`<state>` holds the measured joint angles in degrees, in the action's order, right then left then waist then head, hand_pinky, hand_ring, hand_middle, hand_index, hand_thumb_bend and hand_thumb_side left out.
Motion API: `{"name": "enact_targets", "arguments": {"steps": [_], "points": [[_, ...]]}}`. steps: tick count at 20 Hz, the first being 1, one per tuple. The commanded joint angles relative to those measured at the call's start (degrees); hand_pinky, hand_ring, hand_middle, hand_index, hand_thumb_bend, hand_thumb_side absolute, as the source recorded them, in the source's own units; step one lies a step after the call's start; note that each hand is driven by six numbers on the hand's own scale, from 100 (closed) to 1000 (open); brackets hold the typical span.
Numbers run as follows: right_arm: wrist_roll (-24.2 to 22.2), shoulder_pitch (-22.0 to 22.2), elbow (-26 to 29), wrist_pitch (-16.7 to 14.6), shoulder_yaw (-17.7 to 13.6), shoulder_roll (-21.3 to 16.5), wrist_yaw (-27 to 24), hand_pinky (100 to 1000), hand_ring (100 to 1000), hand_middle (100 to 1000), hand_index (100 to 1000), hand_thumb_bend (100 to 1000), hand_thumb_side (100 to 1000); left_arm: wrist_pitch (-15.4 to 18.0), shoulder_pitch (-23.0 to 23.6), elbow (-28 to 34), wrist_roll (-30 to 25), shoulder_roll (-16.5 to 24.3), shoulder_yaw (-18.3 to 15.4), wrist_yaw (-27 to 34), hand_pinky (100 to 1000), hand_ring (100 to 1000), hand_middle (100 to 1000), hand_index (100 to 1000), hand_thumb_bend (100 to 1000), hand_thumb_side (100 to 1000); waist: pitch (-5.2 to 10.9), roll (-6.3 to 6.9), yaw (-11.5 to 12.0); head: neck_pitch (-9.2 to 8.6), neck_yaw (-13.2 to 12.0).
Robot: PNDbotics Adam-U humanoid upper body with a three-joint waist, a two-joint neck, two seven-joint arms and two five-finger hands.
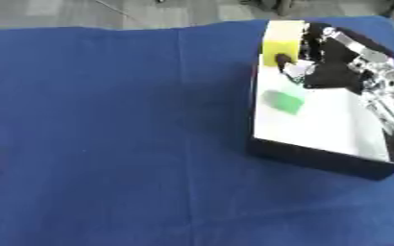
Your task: Pick up the objects with one hand, pass them to the other hand, and then place them into the box on the other side of the table.
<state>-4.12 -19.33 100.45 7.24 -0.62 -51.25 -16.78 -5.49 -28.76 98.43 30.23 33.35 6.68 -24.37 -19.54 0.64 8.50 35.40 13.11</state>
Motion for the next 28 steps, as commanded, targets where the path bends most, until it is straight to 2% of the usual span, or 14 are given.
{"name": "enact_targets", "arguments": {"steps": [1,7,10,13,14,17,20,22,23,24,27,28], "points": [[3.39,1.44,-0.1,0.48,-2.45,-2.63,3.94,903,946,582,593,100,100,-0.72,0.1,1.17,1.02,2.2,-1.91,1.18,866,795,762,858,174,597,0.85,0.16,-0.16,-1.18,1.29],[8.37,5.16,0.42,1.83,-4.57,-2.78,11.07,882,927,583,597,100,100,-1.68,1.37,1.18,2.17,2.66,-3.32,2.95,867,795,763,858,179,595,0.71,0.5,-0.52,-0.91,1.48],[9.14,6.81,0.65,2.41,-5.16,-3.12,15.5,872,923,589,605,100,100,-1.78,1.69,1.27,2.55,2.92,-3.58,2.9,867,795,762,857,183,592,0.68,0.51,-0.57,-0.74,1.54],[7.38,8.08,0.68,2.78,-5.5,-3.27,20.02,879,975,693,702,100,100,-1.92,1.81,1.34,2.9,3.11,-3.9,2.76,867,796,763,858,193,585,0.68,0.49,-0.51,-0.48,1.62],[5.93,8.47,0.72,2.42,-5.56,-3.33,21.27,883,993,729,709,100,100,-1.97,1.83,1.34,2.96,3.16,-3.99,2.7,867,796,763,858,195,584,0.68,0.47,-0.49,-0.38,1.57],[1.22,9.49,0.96,0.17,-5.88,-3.67,25.0,903,1000,807,807,100,100,-2.17,1.88,1.37,3.2,3.18,-4.29,2.68,868,796,763,858,199,579,0.67,0.42,-0.45,0.15,1.11],[-2.71,9.99,0.39,-1.22,-6.48,-3.91,28.94,934,1000,884,888,196,100,-2.25,1.91,1.45,3.26,3.22,-4.3,2.62,868,797,764,859,201,576,0.66,0.44,-0.39,0.61,0.08],[-4.05,10.06,-0.32,-1.06,-6.89,-3.96,31.04,958,1000,962,952,303,100,-2.3,1.89,1.48,3.26,3.21,-4.3,2.57,868,797,764,859,204,573,0.66,0.43,-0.36,0.81,-0.35],[-4.34,10.07,-0.67,-0.75,-7.07,-3.97,31.9,962,1000,970,959,321,100,-2.32,1.86,1.51,3.28,3.2,-4.28,2.54,868,797,763,859,204,572,0.66,0.42,-0.35,0.87,-0.48],[-4.48,10.09,-0.95,-0.32,-7.23,-3.98,32.72,974,1000,982,972,384,100,-2.33,1.82,1.54,3.3,3.2,-4.25,2.49,868,797,763,859,205,570,0.66,0.4,-0.33,0.91,-0.6],[-4.63,10.22,-1.07,0.45,-7.48,-3.92,34.54,1000,1000,1000,1000,410,102,-2.38,1.74,1.54,3.31,3.18,-4.18,2.38,869,797,764,860,207,570,0.67,0.35,-0.27,0.9,-0.82],[-4.67,10.28,-0.97,0.55,-7.58,-3.92,34.99,1000,1000,1000,1000,414,138,-2.4,1.74,1.5,3.29,3.18,-4.14,2.36,869,797,764,860,207,570,0.68,0.33,-0.26,0.86,-0.9]]}}
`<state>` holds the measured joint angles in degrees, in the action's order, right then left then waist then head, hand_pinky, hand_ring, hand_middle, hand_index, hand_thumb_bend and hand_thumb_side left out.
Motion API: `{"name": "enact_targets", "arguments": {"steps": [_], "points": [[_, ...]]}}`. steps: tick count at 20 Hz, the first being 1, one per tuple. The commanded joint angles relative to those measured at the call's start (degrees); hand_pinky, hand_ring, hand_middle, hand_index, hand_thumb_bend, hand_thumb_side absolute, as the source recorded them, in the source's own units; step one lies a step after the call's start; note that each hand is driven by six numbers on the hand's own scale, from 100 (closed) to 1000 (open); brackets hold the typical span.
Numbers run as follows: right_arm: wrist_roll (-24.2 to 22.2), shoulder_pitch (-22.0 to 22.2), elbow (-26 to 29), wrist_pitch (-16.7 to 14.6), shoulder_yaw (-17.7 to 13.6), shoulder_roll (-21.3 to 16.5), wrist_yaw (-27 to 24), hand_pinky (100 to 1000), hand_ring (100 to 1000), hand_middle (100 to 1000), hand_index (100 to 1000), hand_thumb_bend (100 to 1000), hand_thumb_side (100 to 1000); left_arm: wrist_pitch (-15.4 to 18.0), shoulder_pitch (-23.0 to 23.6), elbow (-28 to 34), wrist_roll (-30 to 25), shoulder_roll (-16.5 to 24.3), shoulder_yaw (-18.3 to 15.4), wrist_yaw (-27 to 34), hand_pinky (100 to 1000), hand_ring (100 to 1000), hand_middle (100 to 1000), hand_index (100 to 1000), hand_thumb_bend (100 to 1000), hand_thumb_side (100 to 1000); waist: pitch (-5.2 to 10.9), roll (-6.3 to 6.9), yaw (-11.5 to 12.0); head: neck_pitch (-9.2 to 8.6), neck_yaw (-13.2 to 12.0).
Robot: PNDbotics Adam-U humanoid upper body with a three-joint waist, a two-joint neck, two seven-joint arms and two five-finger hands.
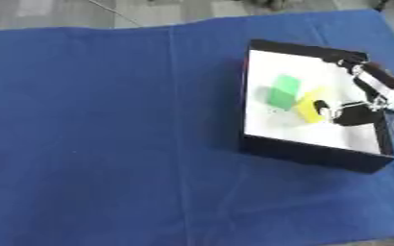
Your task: Pick up the objects with one hand, pass them to the other hand, and then place them into the box on the other side of the table.
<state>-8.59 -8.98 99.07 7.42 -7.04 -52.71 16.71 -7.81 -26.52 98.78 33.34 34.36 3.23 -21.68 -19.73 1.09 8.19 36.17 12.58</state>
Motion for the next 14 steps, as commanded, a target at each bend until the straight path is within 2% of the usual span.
{"name": "enact_targets", "arguments": {"steps": [1,4,6,7,8,9,10,11,12,14], "points": [[-0.22,0.0,0.53,0.48,-1.28,-2.45,2.06,1000,1000,1000,1000,412,129,-0.08,-0.49,1.12,0.16,2.17,-0.66,-0.36,869,797,764,860,208,570,0.88,-0.14,0.07,0.05,-0.42],[0.4,0.05,1.44,0.76,-1.63,-2.0,2.04,1000,1000,1000,1000,399,100,-0.08,-0.46,1.08,0.11,2.18,-0.65,-0.44,868,796,761,859,209,570,0.94,-0.18,0.13,-0.1,-0.72],[2.59,-0.31,3.12,0.95,-2.17,-1.03,-1.09,984,1000,992,997,100,100,-0.14,-0.44,1.02,-0.01,2.32,-0.78,-0.49,865,794,757,858,214,565,0.97,-0.18,0.16,-0.17,-1.41],[4.71,-0.39,4.46,0.93,-2.34,-0.41,-4.68,985,1000,996,995,100,100,-0.24,-0.46,0.99,-0.13,2.48,-0.94,-0.53,864,793,756,858,217,560,0.97,-0.17,0.18,-0.16,-2.02],[7.31,-0.5,5.96,0.81,-2.46,0.26,-9.48,989,1000,998,994,100,251,-0.43,-0.52,0.93,-0.38,2.7,-1.17,-0.55,862,792,754,858,222,553,0.97,-0.14,0.24,-0.07,-2.99],[9.81,-0.51,7.42,0.54,-2.42,0.66,-14.49,990,1000,1000,996,100,361,-0.72,-0.63,0.84,-0.89,2.98,-1.38,-0.56,862,792,755,858,225,550,0.97,-0.12,0.31,0.03,-3.93],[11.84,-0.51,8.87,0.02,-2.27,0.97,-19.32,998,1000,1000,1000,100,520,-1.18,-0.79,0.64,-1.99,3.41,-1.52,-0.58,864,794,757,860,232,542,0.99,-0.06,0.42,0.16,-4.94],[13.29,-0.48,10.17,-0.6,-2.1,1.14,-23.8,999,1000,1000,1000,100,529,-1.83,-1.06,0.36,-3.8,3.93,-1.65,-0.57,865,795,758,861,233,541,1.03,-0.01,0.53,0.28,-5.78],[14.15,-0.49,11.26,-1.25,-1.95,1.29,-27.56,1000,1000,1000,1000,100,590,-2.65,-1.35,-0.01,-6.06,4.51,-1.72,-0.43,871,802,761,870,230,536,1.07,0.06,0.66,0.34,-6.47],[14.91,-0.59,12.97,-2.7,-1.84,1.59,-33.83,1000,1000,1000,1000,100,610,-4.81,-2.26,-1.21,-12.62,6.01,-1.69,0.18,878,809,764,879,219,550,1.2,0.22,0.93,0.44,-7.46]]}}
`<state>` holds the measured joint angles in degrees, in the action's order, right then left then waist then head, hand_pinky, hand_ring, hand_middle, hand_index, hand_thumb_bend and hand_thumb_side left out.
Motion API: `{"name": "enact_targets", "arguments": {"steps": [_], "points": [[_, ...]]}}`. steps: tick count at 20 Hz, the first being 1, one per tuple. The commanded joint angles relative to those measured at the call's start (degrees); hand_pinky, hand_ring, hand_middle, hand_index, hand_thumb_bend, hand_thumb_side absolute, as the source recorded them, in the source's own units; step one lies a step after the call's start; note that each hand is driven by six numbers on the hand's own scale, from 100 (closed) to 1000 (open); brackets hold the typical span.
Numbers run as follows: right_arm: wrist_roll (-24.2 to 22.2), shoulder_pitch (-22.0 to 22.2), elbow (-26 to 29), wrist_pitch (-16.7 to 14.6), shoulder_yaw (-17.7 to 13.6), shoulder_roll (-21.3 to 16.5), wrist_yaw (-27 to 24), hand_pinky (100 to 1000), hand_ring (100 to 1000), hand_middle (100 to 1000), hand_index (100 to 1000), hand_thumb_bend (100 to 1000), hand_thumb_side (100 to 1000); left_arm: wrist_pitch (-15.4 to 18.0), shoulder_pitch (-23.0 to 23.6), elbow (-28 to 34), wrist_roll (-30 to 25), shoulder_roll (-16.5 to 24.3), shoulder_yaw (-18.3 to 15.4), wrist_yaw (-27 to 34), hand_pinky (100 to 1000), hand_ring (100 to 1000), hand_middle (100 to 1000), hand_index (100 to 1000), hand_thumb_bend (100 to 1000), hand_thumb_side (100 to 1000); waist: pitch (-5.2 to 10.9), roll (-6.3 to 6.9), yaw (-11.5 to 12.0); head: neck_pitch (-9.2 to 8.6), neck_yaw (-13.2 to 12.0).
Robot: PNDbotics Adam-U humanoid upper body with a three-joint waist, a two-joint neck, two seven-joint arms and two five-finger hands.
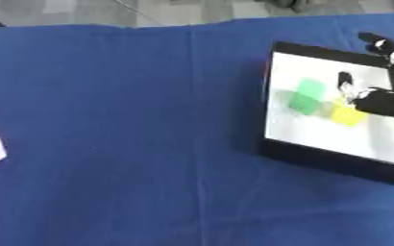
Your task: Pick up the objects with one hand, pass them to the other hand, and then place them into the box on the other side of the table.
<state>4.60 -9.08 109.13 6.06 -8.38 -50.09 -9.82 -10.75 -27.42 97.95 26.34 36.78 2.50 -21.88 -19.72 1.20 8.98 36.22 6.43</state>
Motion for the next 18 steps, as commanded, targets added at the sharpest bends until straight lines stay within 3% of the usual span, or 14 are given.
{"name": "enact_targets", "arguments": {"steps": [1,5,6,7,10,15,18], "points": [[1.9,-0.49,3.33,-1.76,-0.57,-1.04,-9.28,1000,1000,1000,1000,100,610,-2.83,-1.87,-0.68,-8.54,4.13,-1.17,1.09,878,809,764,879,219,550,1.24,0.15,0.23,0.43,-1.51],[2.02,-0.43,3.65,-2.24,-0.81,-1.22,-11.95,1000,1000,1000,1000,100,610,-4.3,-2.39,-0.22,-12.97,4.74,-2.05,1.82,878,809,764,879,219,550,1.29,0.18,0.35,0.47,-1.67],[2.05,-0.52,3.73,-2.31,-0.85,-1.24,-12.08,1000,1000,1000,1000,100,615,-4.46,-2.32,-0.21,-13.27,4.85,-2.03,1.87,920,846,784,885,305,541,1.23,0.27,0.44,0.42,-2.09],[2.25,-0.97,4.05,-2.3,-0.75,-1.36,-12.17,1000,1000,1000,1000,100,616,-4.92,-1.67,-0.82,-13.79,5.51,-1.41,2.26,923,850,788,886,334,536,1.12,0.68,0.38,0.36,-3.29],[2.6,-1.99,4.62,-1.52,0.08,-1.42,-12.33,1000,1000,1000,1000,100,618,-5.94,-0.33,-4.63,-16.27,9.37,2.41,4.63,928,861,800,889,429,492,1.25,1.08,-0.27,0.6,-5.72],[2.65,-2.53,4.91,-0.75,0.65,-1.15,-12.23,1000,1000,1000,1000,100,622,-2.02,-1.9,-11.62,-20.94,16.7,9.98,9.29,929,872,810,883,529,447,1.25,0.66,-0.56,0.59,-7.45],[2.71,-2.43,4.85,-0.44,0.73,-1.0,-12.02,1000,1000,1000,1000,100,622,-0.79,-3.51,-14.51,-23.81,18.33,14.64,10.86,932,868,814,882,567,420,1.34,0.4,-0.41,0.47,-7.7]]}}
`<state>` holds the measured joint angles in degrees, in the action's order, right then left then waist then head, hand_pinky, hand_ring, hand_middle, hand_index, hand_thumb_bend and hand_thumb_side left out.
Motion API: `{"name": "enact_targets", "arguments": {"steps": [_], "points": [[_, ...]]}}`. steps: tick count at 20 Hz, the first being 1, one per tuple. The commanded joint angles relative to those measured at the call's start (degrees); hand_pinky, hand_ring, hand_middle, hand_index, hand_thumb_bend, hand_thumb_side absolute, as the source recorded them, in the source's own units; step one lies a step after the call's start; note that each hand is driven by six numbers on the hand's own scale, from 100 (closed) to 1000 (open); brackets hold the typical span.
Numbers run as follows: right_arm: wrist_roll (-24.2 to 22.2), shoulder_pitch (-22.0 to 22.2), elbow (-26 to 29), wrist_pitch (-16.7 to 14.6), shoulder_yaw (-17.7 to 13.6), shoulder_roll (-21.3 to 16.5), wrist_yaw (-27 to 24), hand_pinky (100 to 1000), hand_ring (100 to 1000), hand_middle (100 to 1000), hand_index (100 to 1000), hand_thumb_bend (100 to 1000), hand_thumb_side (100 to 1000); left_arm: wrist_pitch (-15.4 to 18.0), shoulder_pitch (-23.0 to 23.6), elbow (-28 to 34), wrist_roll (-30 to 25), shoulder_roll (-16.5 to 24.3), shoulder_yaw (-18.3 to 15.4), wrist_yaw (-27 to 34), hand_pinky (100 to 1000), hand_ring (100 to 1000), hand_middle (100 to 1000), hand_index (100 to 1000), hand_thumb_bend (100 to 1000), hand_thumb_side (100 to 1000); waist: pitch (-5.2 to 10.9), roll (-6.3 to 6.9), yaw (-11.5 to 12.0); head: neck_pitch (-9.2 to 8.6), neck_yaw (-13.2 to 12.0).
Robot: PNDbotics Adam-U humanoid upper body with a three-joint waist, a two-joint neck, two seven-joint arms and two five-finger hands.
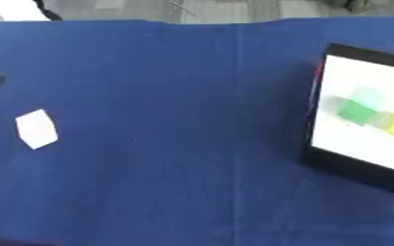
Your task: Pick up the objects with one hand, pass them to the other hand, and then place them into the box on the other side of the table.
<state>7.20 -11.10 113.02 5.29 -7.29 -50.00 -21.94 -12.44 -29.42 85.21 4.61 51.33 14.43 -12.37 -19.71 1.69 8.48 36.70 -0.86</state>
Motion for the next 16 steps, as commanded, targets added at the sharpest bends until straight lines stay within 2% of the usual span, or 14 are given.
{"name": "enact_targets", "arguments": {"steps": [1,4,6,12,16], "points": [[0.16,-0.36,0.92,0.45,-0.33,-1.1,0.14,1000,1000,1000,1000,100,622,0.96,-2.29,-2.68,-3.04,3.92,4.28,1.36,932,866,814,881,576,419,1.36,-0.19,0.19,-0.04,-0.47],[0.18,-0.1,0.83,0.74,-0.25,-1.17,0.36,1000,1000,1000,1000,100,623,0.99,-4.9,-5.13,-6.0,3.5,8.94,1.54,939,869,813,877,576,415,1.53,-0.36,0.6,0.03,-0.49],[0.22,0.03,0.62,1.05,-0.23,-1.15,0.51,1000,1000,1000,1000,100,625,0.81,-6.37,-6.17,-8.01,2.87,10.44,2.26,942,871,812,877,580,422,1.6,-0.4,0.78,0.16,-0.53],[0.28,0.25,0.14,1.57,-0.17,-1.04,0.89,1000,1000,1000,1000,100,628,1.8,-9.78,-8.39,-13.94,1.3,11.16,1.63,949,881,813,875,568,421,1.62,-0.41,0.71,0.16,-0.45],[0.24,0.38,-0.09,1.85,-0.05,-0.9,1.15,1000,1000,1000,1000,100,632,3.0,-12.37,-11.2,-17.78,0.54,11.42,-0.57,945,888,818,876,600,410,1.61,-0.35,0.64,0.23,-0.36]]}}
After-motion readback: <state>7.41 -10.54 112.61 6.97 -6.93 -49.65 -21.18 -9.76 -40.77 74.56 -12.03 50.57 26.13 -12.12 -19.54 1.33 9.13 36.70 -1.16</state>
